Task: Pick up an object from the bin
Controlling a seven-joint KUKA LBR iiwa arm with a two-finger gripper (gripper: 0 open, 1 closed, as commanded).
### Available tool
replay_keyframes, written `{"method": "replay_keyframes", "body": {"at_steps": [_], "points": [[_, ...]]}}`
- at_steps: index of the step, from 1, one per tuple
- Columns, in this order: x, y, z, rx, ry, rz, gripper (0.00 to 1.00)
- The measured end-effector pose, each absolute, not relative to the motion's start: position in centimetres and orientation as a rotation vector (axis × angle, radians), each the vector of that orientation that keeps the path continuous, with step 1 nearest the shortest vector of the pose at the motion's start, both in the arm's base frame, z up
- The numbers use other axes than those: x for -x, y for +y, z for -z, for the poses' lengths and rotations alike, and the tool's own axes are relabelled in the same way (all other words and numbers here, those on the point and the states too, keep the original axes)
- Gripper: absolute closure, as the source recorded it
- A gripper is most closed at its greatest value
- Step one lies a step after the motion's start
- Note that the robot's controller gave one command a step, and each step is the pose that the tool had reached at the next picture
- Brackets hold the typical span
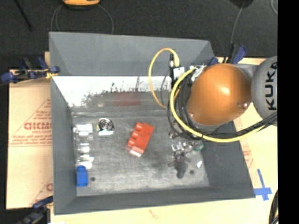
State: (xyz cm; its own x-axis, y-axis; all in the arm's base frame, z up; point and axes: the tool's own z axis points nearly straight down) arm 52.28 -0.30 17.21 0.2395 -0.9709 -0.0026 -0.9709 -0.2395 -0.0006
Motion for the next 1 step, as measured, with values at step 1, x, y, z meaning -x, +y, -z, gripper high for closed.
{"method": "replay_keyframes", "body": {"at_steps": [1], "points": [[-52.81,0.63,-24.67,2.451,1.955,0.01,1.0]]}}
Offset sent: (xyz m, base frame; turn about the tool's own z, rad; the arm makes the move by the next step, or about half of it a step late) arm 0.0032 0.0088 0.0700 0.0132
